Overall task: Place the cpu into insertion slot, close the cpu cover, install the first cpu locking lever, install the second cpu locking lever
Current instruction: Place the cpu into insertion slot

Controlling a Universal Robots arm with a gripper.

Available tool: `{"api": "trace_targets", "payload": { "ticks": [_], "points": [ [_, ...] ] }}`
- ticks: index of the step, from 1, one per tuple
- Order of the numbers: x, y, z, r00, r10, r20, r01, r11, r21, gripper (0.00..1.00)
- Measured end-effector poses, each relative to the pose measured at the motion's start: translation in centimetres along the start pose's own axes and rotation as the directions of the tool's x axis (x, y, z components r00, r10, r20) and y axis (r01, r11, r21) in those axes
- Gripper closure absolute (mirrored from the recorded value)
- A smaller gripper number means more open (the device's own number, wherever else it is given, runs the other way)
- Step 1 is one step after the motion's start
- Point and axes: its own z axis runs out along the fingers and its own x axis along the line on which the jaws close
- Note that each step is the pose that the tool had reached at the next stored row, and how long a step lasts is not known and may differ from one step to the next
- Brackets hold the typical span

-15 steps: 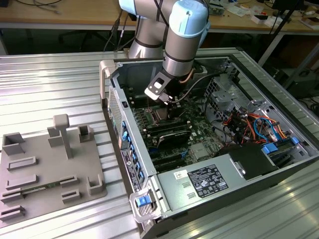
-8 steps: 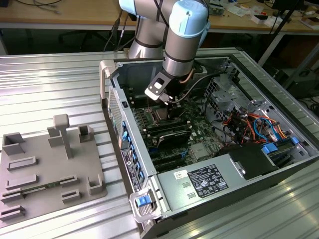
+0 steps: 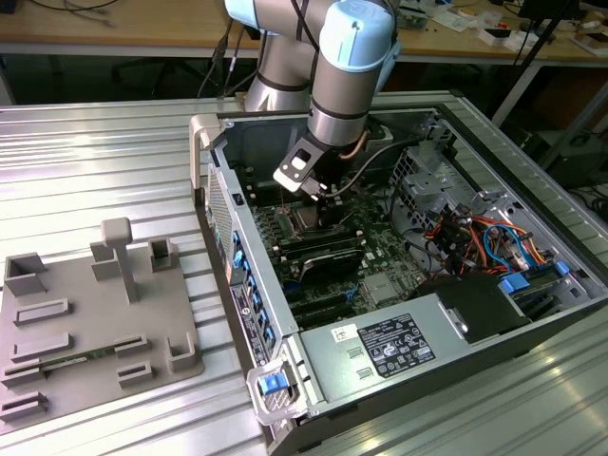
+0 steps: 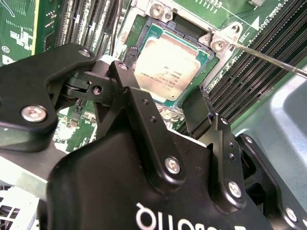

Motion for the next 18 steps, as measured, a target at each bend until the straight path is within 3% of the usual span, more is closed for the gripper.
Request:
{"api": "trace_targets", "payload": {
  "ticks": [18],
  "points": [
    [-0.06, 0.12, -0.19, 1.0, -0.002, 0.0007, 0.002, 1.0, -0.0001, 0.34]
  ]
}}
